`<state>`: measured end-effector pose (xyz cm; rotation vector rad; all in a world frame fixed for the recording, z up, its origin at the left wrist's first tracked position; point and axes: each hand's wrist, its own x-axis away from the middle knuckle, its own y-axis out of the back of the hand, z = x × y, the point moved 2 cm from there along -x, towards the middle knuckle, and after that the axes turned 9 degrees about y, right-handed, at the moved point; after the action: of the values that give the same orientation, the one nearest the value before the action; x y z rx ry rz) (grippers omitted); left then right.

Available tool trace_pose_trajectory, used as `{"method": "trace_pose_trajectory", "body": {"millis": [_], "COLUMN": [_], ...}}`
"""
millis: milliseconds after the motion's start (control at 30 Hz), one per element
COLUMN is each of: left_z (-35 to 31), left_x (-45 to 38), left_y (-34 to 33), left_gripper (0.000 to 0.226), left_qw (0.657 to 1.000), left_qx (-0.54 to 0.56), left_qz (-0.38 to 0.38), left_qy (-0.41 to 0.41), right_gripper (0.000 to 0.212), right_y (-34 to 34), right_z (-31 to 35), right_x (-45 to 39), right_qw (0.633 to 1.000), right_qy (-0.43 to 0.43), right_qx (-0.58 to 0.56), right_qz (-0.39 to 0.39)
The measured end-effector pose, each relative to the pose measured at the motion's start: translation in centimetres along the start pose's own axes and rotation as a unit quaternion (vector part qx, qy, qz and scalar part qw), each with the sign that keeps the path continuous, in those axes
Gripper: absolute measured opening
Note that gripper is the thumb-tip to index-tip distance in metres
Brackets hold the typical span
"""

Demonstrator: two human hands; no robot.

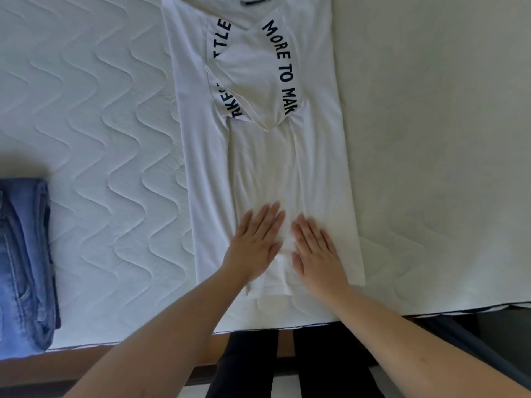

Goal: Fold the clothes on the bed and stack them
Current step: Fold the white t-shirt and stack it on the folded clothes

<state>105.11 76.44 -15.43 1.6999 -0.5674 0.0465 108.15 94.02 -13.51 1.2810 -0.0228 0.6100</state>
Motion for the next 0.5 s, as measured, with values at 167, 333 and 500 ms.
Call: {"method": "trace_pose_trajectory", "body": {"millis": [167, 333, 500], "left_z": [0.5, -0.2, -1.4], "left_x": [5.5, 9.1, 10.0], "left_y": [0.8, 1.2, 1.7], "left_gripper": [0.070, 0.076, 0.058], "left_qw": [0.990, 0.957, 0.961], "left_qx": [0.007, 0.058, -0.016], "left_qz": [-0.032, 0.021, 0.063], "left_qy": [0.140, 0.285, 0.269], "right_gripper": [0.066, 0.069, 0.071], "right_y": [0.2, -0.2, -1.8], "right_z": [1.1, 2.2, 3.1], "right_x": [3.3, 6.1, 6.8], "right_qw": [0.999, 0.995, 0.988], "right_qy": [-0.031, -0.089, -0.099], "right_qx": [0.026, 0.050, 0.065], "right_qz": [0.029, 0.019, 0.098]}}
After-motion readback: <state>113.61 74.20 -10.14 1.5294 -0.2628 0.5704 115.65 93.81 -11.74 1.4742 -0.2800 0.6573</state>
